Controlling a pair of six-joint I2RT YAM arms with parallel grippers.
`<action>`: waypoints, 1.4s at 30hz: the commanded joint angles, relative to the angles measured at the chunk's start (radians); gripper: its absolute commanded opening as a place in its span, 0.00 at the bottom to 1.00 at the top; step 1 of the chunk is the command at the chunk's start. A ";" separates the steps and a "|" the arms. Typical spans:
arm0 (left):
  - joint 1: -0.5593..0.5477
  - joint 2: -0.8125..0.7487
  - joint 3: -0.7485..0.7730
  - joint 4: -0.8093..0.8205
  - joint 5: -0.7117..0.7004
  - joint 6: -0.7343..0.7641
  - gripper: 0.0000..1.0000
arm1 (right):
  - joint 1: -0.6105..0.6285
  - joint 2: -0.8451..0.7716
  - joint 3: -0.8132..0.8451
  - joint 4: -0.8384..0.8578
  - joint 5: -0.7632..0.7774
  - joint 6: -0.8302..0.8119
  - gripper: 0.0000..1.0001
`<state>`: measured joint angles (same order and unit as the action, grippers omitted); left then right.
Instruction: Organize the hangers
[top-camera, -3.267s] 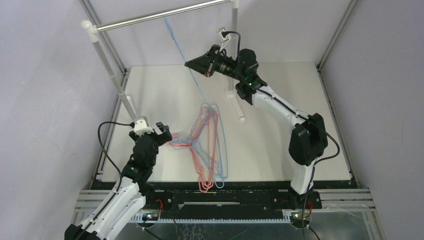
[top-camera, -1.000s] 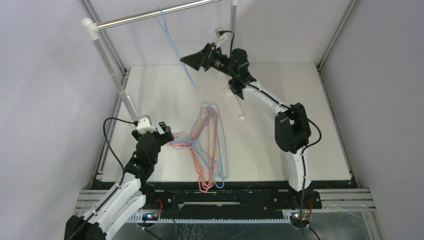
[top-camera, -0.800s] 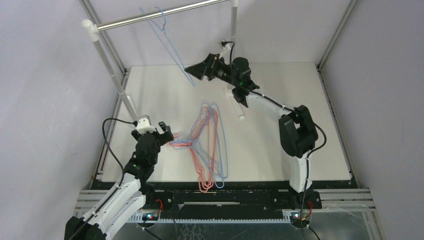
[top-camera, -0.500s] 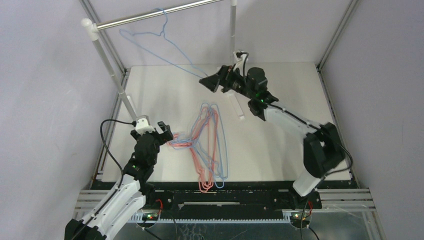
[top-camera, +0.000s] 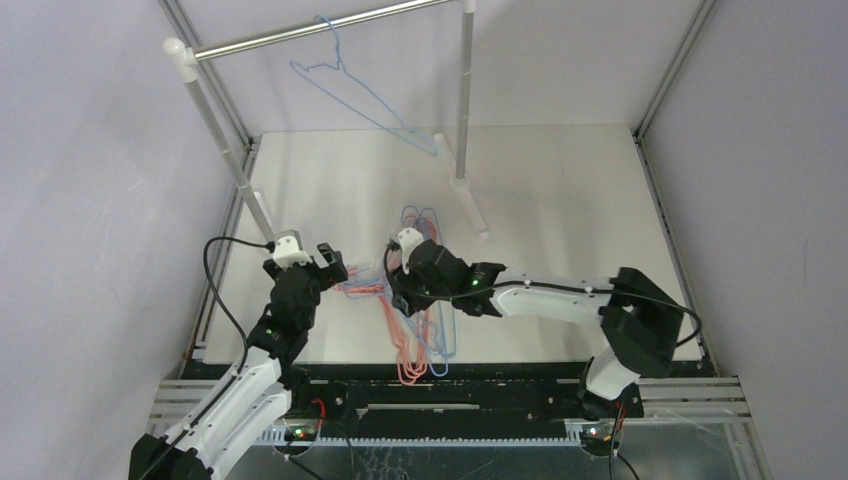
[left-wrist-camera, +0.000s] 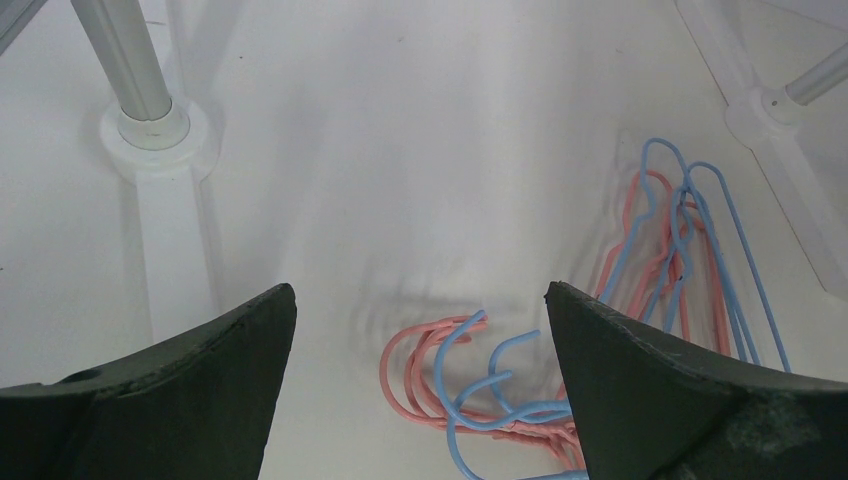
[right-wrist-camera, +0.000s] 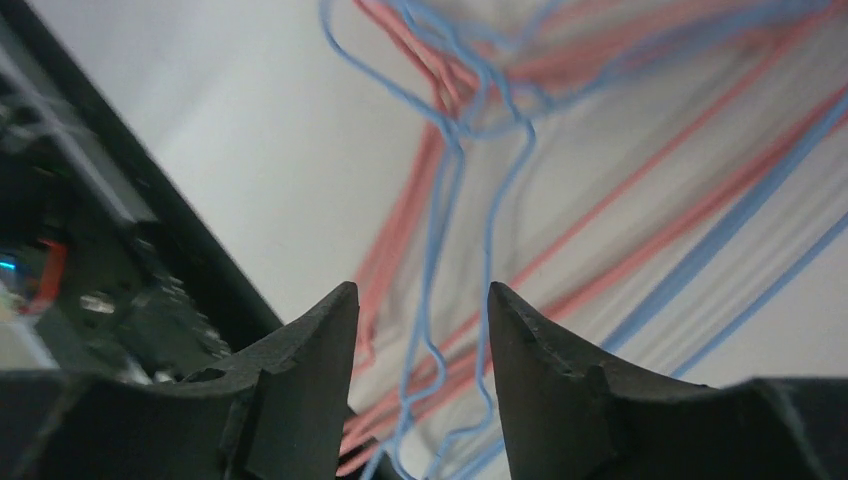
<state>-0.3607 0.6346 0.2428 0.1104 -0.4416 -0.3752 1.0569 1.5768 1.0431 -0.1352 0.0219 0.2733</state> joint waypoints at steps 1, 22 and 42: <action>-0.004 -0.013 -0.008 0.046 -0.002 -0.001 0.99 | -0.001 0.060 -0.025 -0.032 0.035 -0.006 0.57; -0.003 -0.003 -0.007 0.048 -0.001 -0.002 1.00 | 0.014 0.206 -0.026 0.016 -0.002 0.011 0.23; -0.003 0.001 -0.007 0.050 0.000 -0.004 0.99 | 0.045 0.042 -0.052 -0.055 0.125 -0.013 0.30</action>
<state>-0.3607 0.6346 0.2424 0.1104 -0.4416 -0.3756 1.0779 1.6581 0.9878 -0.1898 0.1234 0.2775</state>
